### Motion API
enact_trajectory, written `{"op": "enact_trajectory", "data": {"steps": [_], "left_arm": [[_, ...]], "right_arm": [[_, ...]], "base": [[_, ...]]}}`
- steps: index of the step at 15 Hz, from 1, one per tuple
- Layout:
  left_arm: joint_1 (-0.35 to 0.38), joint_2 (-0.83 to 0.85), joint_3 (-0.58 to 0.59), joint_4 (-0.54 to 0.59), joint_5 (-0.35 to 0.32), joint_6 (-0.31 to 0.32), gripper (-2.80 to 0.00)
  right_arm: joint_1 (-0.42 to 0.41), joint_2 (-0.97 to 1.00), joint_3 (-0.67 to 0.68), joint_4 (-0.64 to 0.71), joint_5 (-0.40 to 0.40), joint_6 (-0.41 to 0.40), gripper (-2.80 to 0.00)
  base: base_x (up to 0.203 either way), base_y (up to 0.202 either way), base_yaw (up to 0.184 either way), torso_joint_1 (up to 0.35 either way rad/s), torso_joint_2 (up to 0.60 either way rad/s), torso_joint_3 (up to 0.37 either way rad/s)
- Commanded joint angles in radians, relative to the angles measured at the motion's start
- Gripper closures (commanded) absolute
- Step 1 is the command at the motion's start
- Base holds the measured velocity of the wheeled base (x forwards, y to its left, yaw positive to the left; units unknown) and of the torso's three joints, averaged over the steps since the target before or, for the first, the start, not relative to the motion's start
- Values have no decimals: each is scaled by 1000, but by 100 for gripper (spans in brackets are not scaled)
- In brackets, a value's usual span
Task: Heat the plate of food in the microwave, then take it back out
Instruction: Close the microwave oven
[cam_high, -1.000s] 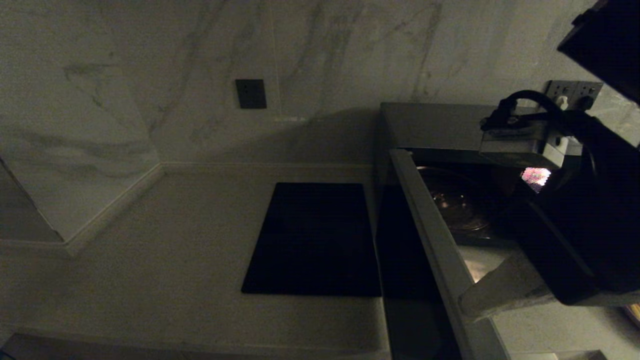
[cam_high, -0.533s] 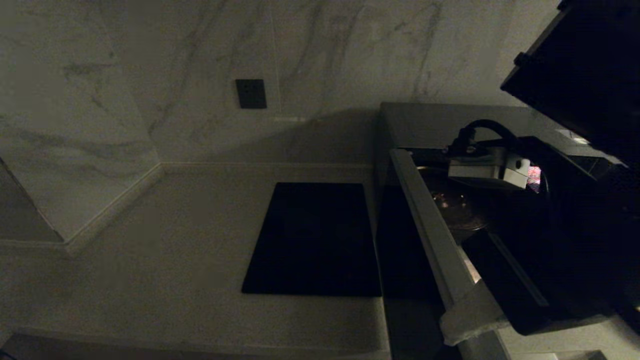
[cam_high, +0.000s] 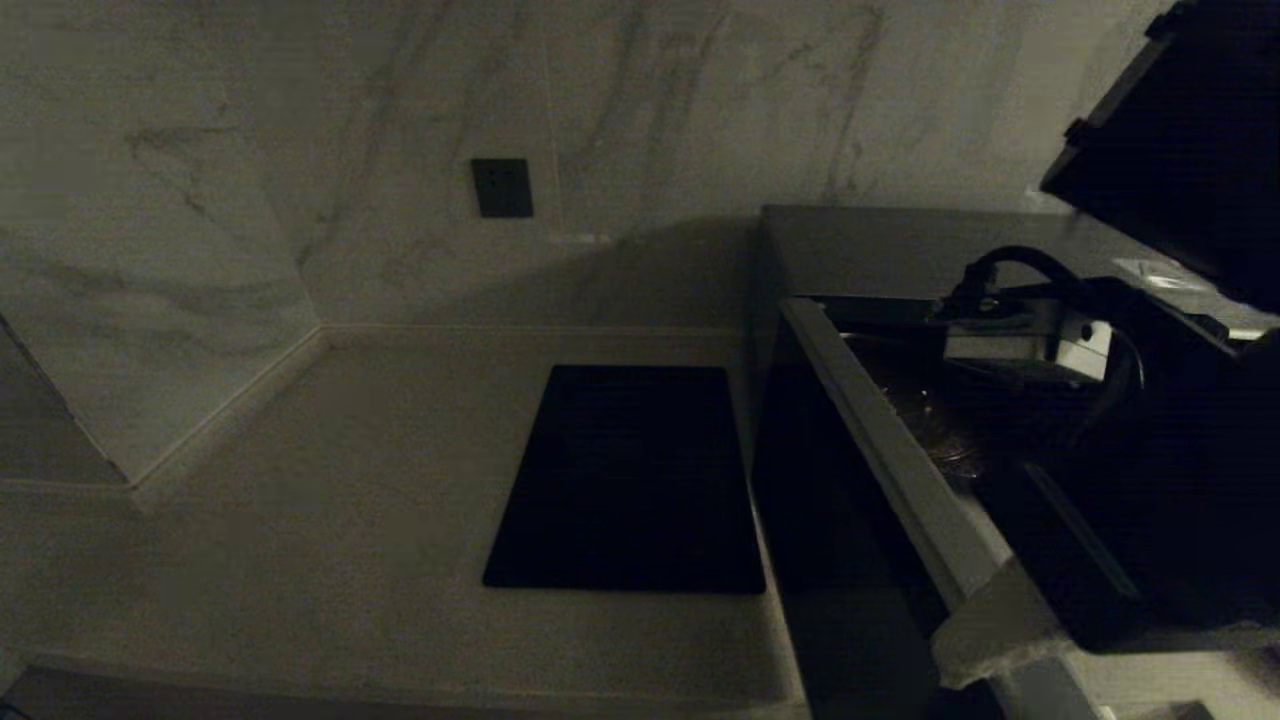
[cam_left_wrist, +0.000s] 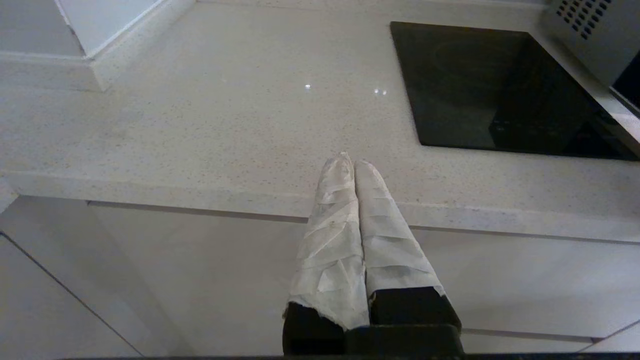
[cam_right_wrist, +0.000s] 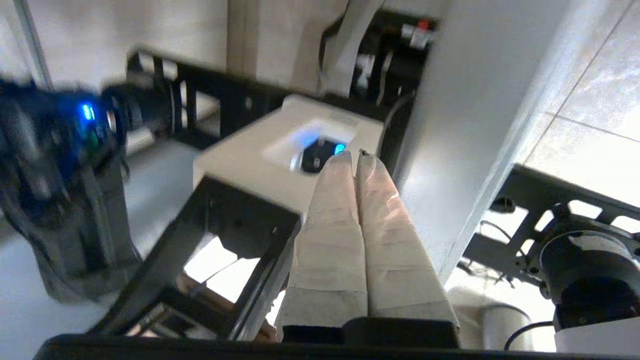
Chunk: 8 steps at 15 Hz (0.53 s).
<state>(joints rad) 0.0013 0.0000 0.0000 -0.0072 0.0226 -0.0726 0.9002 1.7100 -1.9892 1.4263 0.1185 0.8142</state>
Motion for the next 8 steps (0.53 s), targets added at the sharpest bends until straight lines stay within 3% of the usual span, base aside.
{"op": "enact_trajectory", "data": {"steps": [1, 8], "left_arm": [[0, 1, 0, 0, 0, -1, 0], [0, 0, 0, 0, 0, -1, 0]], "right_arm": [[-46, -34, 6, 10, -32, 7, 0], [-177, -72, 54, 10, -230, 96, 0]], "base": [[0, 0, 0, 0, 0, 0], [0, 0, 0, 0, 0, 0]]}}
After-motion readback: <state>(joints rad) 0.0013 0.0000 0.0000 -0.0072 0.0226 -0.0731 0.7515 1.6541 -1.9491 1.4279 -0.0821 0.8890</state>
